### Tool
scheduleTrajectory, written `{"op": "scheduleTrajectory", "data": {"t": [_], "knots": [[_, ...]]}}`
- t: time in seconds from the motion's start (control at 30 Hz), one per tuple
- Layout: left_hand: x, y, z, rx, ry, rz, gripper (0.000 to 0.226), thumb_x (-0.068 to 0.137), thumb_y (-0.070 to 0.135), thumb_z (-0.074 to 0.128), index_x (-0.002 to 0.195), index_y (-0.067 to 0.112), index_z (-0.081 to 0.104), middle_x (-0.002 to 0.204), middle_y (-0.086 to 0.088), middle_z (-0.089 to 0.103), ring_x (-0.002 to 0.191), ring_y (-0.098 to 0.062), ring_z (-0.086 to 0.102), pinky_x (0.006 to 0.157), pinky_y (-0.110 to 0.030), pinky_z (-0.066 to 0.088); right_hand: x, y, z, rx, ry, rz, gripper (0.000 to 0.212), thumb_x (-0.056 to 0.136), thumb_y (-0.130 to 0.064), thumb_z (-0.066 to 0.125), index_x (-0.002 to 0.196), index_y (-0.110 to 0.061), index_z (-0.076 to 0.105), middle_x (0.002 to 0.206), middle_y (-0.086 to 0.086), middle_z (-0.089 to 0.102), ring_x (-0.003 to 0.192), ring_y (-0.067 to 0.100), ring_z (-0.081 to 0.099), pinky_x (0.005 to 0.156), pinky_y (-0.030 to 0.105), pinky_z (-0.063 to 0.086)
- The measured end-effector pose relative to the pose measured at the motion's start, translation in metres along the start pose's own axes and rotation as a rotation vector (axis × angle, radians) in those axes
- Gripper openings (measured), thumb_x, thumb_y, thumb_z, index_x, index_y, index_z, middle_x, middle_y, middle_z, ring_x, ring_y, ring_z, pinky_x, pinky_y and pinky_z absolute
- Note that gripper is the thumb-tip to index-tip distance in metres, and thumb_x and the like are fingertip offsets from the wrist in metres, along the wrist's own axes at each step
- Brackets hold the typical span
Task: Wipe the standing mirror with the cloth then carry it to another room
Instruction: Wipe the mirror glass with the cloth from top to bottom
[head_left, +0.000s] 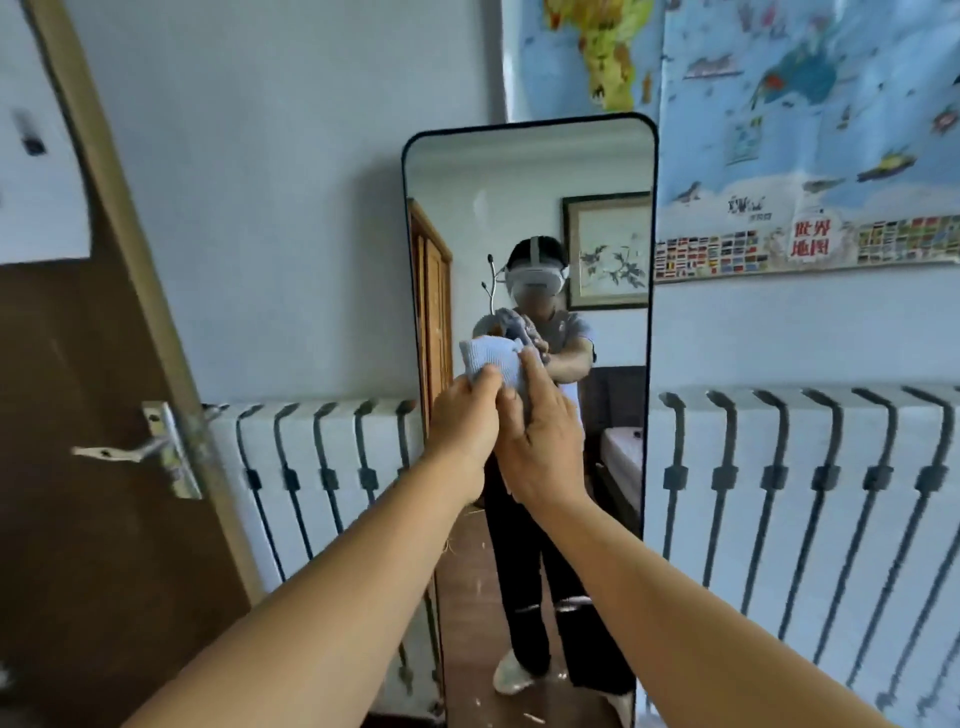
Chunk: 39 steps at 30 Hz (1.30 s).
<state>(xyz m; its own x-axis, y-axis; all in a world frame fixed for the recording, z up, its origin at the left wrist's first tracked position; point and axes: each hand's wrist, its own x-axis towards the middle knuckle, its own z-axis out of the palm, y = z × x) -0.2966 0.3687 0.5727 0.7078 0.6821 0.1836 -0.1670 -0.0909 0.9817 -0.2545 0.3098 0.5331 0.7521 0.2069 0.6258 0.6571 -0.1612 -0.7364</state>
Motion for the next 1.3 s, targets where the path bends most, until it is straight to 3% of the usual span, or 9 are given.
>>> {"op": "scheduleTrajectory", "data": {"t": [0.27,0.37,0.47,0.67,0.8,0.97,1.13,1.23,1.3], "knots": [[0.029,0.039,-0.059,-0.226,-0.119,0.031,0.022,0.089,0.021,0.047,0.095,0.015,0.067,0.107,-0.017,0.070,0.098,-0.028,0.066,0.084,-0.038,0.054,0.026,-0.051,0.051,0.161,0.128,-0.177,0.035,0.081,-0.031,0.054,0.115,-0.021,0.053,0.110,-0.006,0.051,0.105,0.013,0.047,0.092,0.033,0.041],[0.043,0.046,-0.059,-0.254,-0.203,0.094,0.024,0.089,0.023,0.048,0.101,0.014,0.068,0.101,-0.014,0.070,0.086,-0.020,0.066,0.062,-0.024,0.052,0.048,-0.051,0.058,0.167,0.205,-0.239,0.025,0.079,-0.023,0.060,0.104,-0.021,0.058,0.107,-0.010,0.045,0.103,-0.004,0.039,0.089,0.014,0.033],[0.067,0.051,-0.054,-0.262,-0.223,0.157,0.031,0.091,0.033,0.047,0.101,0.011,0.066,0.102,-0.013,0.067,0.086,-0.020,0.064,0.071,-0.027,0.049,0.078,-0.049,0.065,0.092,0.297,-0.289,0.022,0.078,-0.015,0.066,0.099,-0.020,0.061,0.103,-0.006,0.050,0.100,0.011,0.046,0.091,0.006,0.023],[0.131,0.079,-0.038,-0.239,-0.125,0.234,0.058,0.088,0.058,0.037,0.098,0.009,0.066,0.082,-0.011,0.063,0.071,-0.019,0.057,0.061,-0.024,0.045,0.157,-0.053,0.076,0.156,0.319,-0.322,0.034,0.082,-0.017,0.060,0.115,-0.029,0.058,0.109,0.001,0.048,0.108,0.024,0.045,0.094,0.032,0.034],[0.175,0.084,-0.034,-0.120,0.089,0.293,0.032,0.094,0.041,0.040,0.076,0.025,0.061,0.068,0.010,0.065,0.056,0.003,0.059,0.051,-0.014,0.043,0.207,-0.056,0.080,0.115,0.388,-0.354,0.036,0.083,-0.019,0.063,0.117,-0.031,0.060,0.108,0.001,0.048,0.104,0.019,0.039,0.092,0.033,0.034],[0.213,0.070,-0.031,0.068,0.142,0.305,0.025,0.097,0.029,0.038,0.110,0.027,0.059,0.108,0.009,0.056,0.092,-0.004,0.052,0.081,-0.019,0.037,0.256,-0.053,0.086,0.100,0.460,-0.342,0.036,0.084,-0.018,0.060,0.117,-0.033,0.060,0.109,0.004,0.048,0.103,0.021,0.038,0.096,0.042,0.033],[0.245,0.065,-0.030,0.165,0.235,0.316,0.039,0.098,0.020,0.034,0.133,0.018,0.050,0.145,-0.008,0.046,0.132,-0.026,0.041,0.107,-0.034,0.034,0.281,-0.056,0.095,-0.022,0.455,-0.352,0.038,0.085,-0.023,0.060,0.120,-0.038,0.056,0.115,0.002,0.044,0.107,0.021,0.035,0.092,0.029,0.017],[0.257,0.067,-0.028,0.131,0.198,0.312,0.035,0.098,0.020,0.034,0.123,0.018,0.058,0.131,-0.007,0.056,0.124,-0.025,0.048,0.100,-0.030,0.036,0.288,-0.057,0.102,-0.148,0.446,-0.345,0.037,0.084,-0.025,0.059,0.119,-0.035,0.057,0.119,0.003,0.045,0.110,0.025,0.036,0.094,0.034,0.020],[0.264,0.068,-0.026,0.062,0.168,0.317,0.031,0.096,0.017,0.036,0.084,0.028,0.063,0.090,0.002,0.064,0.094,-0.024,0.056,0.077,-0.027,0.042,0.294,-0.059,0.108,-0.193,0.447,-0.314,0.039,0.085,-0.025,0.057,0.122,-0.034,0.055,0.124,0.002,0.043,0.114,0.025,0.035,0.096,0.037,0.021]]}}
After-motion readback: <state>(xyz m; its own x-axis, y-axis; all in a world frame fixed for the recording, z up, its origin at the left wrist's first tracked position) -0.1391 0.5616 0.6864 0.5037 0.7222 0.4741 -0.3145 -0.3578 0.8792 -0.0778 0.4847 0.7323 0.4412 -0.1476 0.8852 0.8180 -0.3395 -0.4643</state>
